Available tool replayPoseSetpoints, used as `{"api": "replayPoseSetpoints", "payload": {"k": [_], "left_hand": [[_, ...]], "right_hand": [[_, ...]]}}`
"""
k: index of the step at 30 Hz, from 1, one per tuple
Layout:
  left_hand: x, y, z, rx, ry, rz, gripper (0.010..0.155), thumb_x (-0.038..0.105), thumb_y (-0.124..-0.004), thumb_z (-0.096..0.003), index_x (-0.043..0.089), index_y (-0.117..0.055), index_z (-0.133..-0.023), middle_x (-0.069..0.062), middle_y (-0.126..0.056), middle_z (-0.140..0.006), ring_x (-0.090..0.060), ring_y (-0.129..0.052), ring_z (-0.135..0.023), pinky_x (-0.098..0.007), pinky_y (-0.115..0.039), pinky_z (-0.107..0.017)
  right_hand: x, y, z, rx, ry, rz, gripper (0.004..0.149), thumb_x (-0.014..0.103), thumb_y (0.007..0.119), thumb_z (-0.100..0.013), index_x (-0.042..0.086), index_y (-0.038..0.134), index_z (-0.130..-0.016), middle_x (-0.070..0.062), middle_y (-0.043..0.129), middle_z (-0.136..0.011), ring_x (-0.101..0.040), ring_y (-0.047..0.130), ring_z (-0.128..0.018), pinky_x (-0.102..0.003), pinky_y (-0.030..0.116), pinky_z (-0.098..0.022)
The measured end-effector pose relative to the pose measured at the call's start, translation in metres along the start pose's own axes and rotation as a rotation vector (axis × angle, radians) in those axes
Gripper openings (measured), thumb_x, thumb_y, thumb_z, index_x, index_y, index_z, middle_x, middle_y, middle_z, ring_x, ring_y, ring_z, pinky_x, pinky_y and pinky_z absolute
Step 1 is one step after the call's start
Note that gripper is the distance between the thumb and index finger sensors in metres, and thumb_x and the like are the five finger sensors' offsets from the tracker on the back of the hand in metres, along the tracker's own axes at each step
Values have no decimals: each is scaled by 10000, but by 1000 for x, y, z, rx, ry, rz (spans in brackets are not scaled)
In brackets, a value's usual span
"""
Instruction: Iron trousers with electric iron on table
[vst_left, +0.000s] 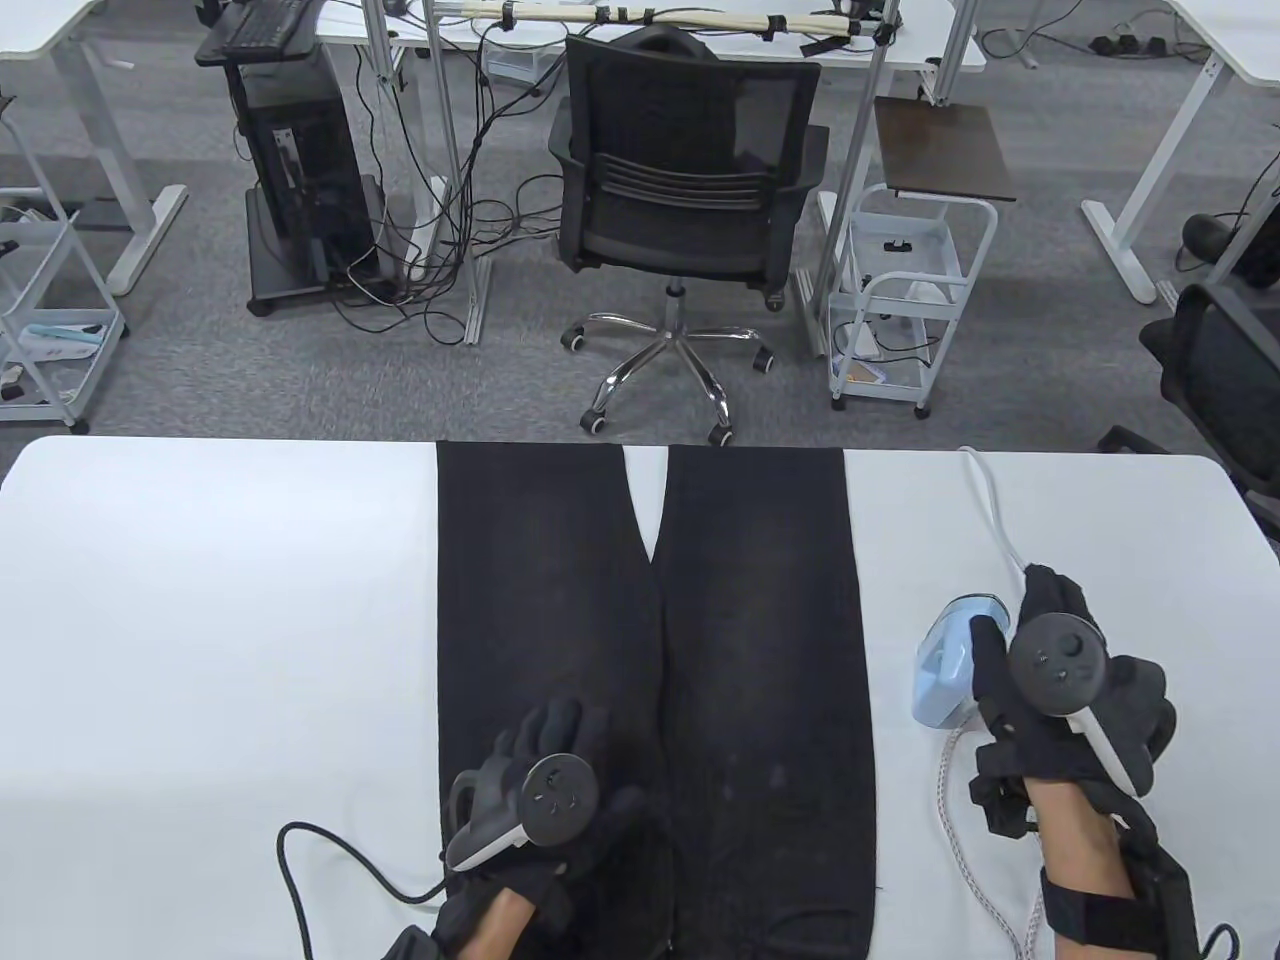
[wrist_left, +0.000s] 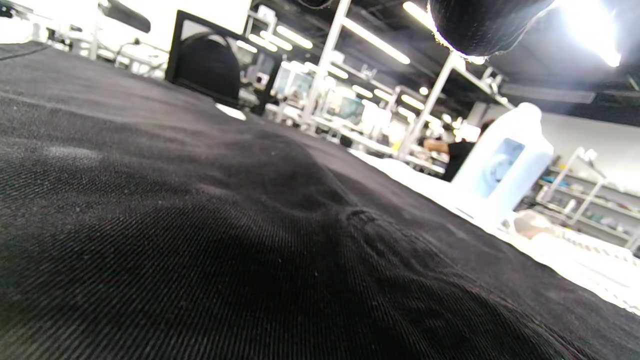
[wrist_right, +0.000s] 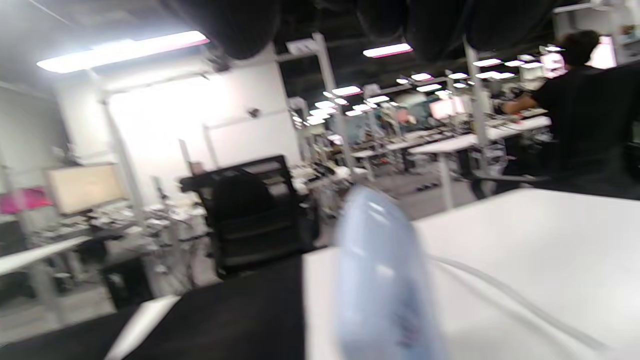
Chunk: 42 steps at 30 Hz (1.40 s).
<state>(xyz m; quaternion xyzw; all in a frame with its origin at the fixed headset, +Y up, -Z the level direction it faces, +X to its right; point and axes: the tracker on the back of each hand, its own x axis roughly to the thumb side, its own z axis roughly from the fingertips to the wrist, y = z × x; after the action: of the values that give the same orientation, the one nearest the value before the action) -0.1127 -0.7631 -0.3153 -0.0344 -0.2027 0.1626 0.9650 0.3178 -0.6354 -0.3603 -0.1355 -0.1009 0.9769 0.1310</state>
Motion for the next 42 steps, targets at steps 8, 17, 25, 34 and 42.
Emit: {"api": "replayPoseSetpoints", "payload": {"k": [8, 17, 25, 34, 42], "left_hand": [[1, 0, 0, -7, 0, 1, 909, 602, -695, -567, 57, -293, -1174, -336, -148, -1168, -656, -281, -1024, -822, -316, -638], [2, 0, -2, -24, -7, 10, 913, 604, -691, -568, 58, -282, -1174, -337, -143, -1167, -655, -280, -1025, -821, -317, -639], [4, -2, -2, -37, -10, 12, 916, 605, -690, -568, 56, -275, -1174, -337, -143, -1167, -656, -283, -1024, -821, -318, -639], [5, -3, -1, -47, -15, 19, 917, 605, -686, -571, 53, -267, -1173, -339, -141, -1165, -653, -285, -1025, -820, -319, -638], [5, -3, -1, -54, -12, 25, 918, 605, -686, -570, 52, -268, -1172, -341, -140, -1165, -654, -285, -1024, -821, -319, -637]], "right_hand": [[-58, 114, -25, 230, 204, 135, 688, 382, 701, -588, 29, 386, -1088, -293, 491, -1098, -429, 803, -862, -588, 777, -548], [-64, 161, -28, 248, 247, 369, 671, 409, 800, -543, 102, 524, -1072, -237, 660, -1038, -291, 902, -754, -487, 850, -507], [-65, 141, -21, 260, 239, 231, 602, 277, 788, -518, -9, 620, -1021, -313, 813, -933, -228, 1051, -610, -416, 985, -396], [-89, 51, -18, 131, 345, 157, 596, 301, 754, -484, -40, 703, -971, -249, 918, -823, -185, 1076, -539, -412, 1010, -361], [-136, 24, -16, 153, 440, 63, 580, 305, 765, -491, -3, 681, -975, -242, 864, -871, -237, 1016, -585, -478, 937, -406]]}}
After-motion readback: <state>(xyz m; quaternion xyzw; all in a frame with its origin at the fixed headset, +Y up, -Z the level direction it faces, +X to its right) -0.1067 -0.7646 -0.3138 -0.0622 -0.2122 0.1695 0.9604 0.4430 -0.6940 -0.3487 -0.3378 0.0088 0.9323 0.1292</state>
